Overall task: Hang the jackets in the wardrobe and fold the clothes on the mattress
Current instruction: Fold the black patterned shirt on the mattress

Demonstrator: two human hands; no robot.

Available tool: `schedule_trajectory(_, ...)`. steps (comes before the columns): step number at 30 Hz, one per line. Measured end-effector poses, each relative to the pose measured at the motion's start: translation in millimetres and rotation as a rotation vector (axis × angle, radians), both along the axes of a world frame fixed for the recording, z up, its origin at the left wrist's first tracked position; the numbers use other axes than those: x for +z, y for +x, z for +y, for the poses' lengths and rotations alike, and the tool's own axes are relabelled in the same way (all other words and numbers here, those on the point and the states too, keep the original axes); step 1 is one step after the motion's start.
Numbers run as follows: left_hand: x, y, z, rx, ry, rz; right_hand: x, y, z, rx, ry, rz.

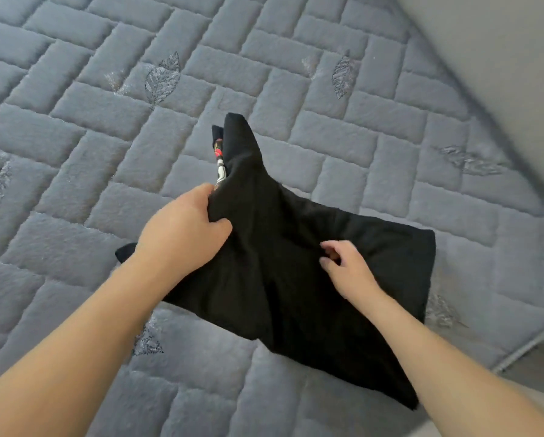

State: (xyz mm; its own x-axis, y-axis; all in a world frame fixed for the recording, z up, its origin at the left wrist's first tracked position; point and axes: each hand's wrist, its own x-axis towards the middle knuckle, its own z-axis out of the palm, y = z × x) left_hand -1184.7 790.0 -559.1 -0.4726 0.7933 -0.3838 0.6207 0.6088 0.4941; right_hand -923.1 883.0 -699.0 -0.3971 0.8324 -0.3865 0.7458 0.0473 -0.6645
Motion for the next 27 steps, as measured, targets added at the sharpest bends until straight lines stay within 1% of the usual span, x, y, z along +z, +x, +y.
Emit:
schedule_trajectory(1,12.9,25.6,7.7,-0.082,0.016,0.069,6.8,23.5,6.4,-0.125,-0.287,0.108)
schedule_trajectory(2,22.4,52.7,15.9,-0.166,0.037,0.124,14.0,43.1,17.8,-0.309,-0.490,0.250)
schedule_trajectory(3,28.8,81.2,23.6,-0.246,0.063,0.173,22.1,61.1,30.1,-0.497,-0.590,0.395)
schedule_trajectory(4,31.5,110.5,30.2,-0.315,0.086,0.215,29.9,78.2,42.6,-0.645,-0.602,0.499)
schedule_trajectory(5,30.3,141.1,35.7,-0.363,0.099,0.236,36.9,95.8,54.5,-0.745,-0.570,0.557)
schedule_trajectory(6,25.1,173.7,40.2,-0.398,0.100,0.242,43.5,113.7,65.2,-0.805,-0.525,0.574)
schedule_trajectory(7,15.5,206.9,44.1,-0.426,0.076,0.238,49.2,130.7,72.2,-0.835,-0.487,0.564)
schedule_trajectory(9,-9.7,268.0,48.2,-0.491,-0.085,0.171,53.3,159.7,77.0,-0.838,-0.477,0.487)
schedule_trajectory(10,-24.0,293.5,48.5,-0.530,-0.211,0.061,53.1,171.7,76.3,-0.812,-0.505,0.449)
schedule_trajectory(12,-49.4,326.8,45.5,-0.608,-0.526,-0.243,50.2,183.5,69.6,-0.689,-0.625,0.397)
schedule_trajectory(13,-59.6,335.3,43.2,-0.661,-0.644,-0.329,48.3,183.7,64.9,-0.622,-0.677,0.376)
schedule_trajectory(14,-66.4,338.6,41.2,-0.711,-0.702,-0.355,45.1,181.5,60.7,-0.567,-0.688,0.350)
schedule_trajectory(15,-71.0,337.0,41.0,-0.737,-0.700,-0.353,40.2,176.6,56.9,-0.530,-0.663,0.314)
schedule_trajectory(16,-74.5,331.8,42.0,-0.724,-0.651,-0.354,35.5,169.0,54.4,-0.519,-0.597,0.258)
schedule_trajectory(18,-75.3,310.7,44.6,-0.576,-0.483,-0.339,23.4,153.6,53.9,-0.559,-0.419,0.109)
schedule_trajectory(19,-74.8,295.3,47.1,-0.466,-0.364,-0.243,18.8,145.8,55.0,-0.577,-0.367,0.035)
schedule_trajectory(21,-77.3,259.7,53.6,-0.267,-0.094,0.082,11.4,133.4,61.5,-0.590,-0.386,-0.070)
schedule_trajectory(22,-80.8,242.4,56.3,-0.184,-0.046,0.187,9.9,128.4,67.0,-0.604,-0.422,-0.098)
schedule_trajectory(23,-87.4,227.7,59.8,-0.122,-0.078,0.223,8.5,123.7,73.0,-0.624,-0.452,-0.111)
schedule_trajectory(25,-107.2,212.5,68.2,-0.078,-0.221,0.155,6.3,116.2,82.3,-0.699,-0.458,-0.104)
schedule_trajectory(26,-120.1,213.2,70.7,-0.077,-0.271,0.124,5.6,111.9,83.6,-0.738,-0.440,-0.101)
schedule_trajectory(27,-134.5,216.6,72.3,-0.079,-0.292,0.130,3.5,108.0,82.7,-0.759,-0.397,-0.117)
